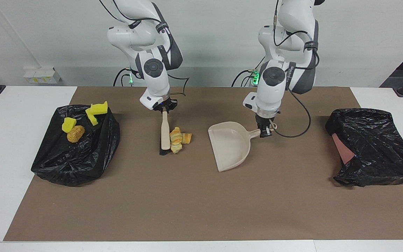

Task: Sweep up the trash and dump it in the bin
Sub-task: 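Brush the bread pieces into the dustpan held by the left gripper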

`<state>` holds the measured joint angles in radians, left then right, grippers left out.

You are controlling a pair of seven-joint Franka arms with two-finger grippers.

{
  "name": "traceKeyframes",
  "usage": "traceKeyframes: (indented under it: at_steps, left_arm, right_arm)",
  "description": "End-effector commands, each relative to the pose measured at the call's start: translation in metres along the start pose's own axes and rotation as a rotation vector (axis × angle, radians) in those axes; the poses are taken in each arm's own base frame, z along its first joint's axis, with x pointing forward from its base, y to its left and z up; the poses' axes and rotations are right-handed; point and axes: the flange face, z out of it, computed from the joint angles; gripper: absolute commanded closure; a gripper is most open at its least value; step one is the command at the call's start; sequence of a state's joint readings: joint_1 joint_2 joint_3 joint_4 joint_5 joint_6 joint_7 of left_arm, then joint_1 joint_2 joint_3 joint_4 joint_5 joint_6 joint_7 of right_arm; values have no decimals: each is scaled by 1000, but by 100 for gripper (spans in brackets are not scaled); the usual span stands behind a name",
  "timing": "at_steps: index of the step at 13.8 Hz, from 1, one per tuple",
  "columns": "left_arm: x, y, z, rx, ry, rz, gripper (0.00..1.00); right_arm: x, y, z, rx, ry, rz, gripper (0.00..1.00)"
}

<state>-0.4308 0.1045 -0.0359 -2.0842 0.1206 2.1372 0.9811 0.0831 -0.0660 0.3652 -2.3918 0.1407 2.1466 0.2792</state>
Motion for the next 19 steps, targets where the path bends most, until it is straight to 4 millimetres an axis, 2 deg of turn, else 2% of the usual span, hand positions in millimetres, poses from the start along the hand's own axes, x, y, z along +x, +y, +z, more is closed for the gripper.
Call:
traceKeyframes:
  at_steps: [1, 2, 5, 8, 10, 12, 14, 15, 17, 19]
  left_arm:
    - [25, 42, 9, 10, -7, 58, 100]
    - [30, 47, 11, 6, -10, 48, 100]
    - [40, 54, 11, 29, 7, 67, 100]
    - [38, 52, 14, 45, 22, 86, 100]
    - [36, 46, 14, 79, 57, 71, 100]
    - [18, 29, 17, 67, 99, 35, 100]
    - [2, 14, 22, 33, 150, 45, 100]
    - [-8, 5, 20, 38, 158, 73, 100]
    - [-33, -13, 17, 33, 175, 75, 100]
    - [-57, -27, 9, 28, 206, 68, 100]
  right_arm:
    - [2, -27, 10, 85, -18, 12, 100]
    - [1, -51, 14, 105, -31, -9, 100]
    - [-5, -96, 16, 194, -35, 33, 100]
    - [-5, -126, -2, 287, -44, 71, 100]
    - [-6, -130, -27, 295, -23, 80, 100]
    - [-19, -120, -59, 263, -4, 83, 100]
    - [-33, -110, -86, 138, 22, 64, 100]
    - [-40, -109, -93, 60, 19, 74, 100]
    - [-55, -107, -94, -34, -9, 76, 100]
    - [-68, -104, -81, -48, -41, 93, 100]
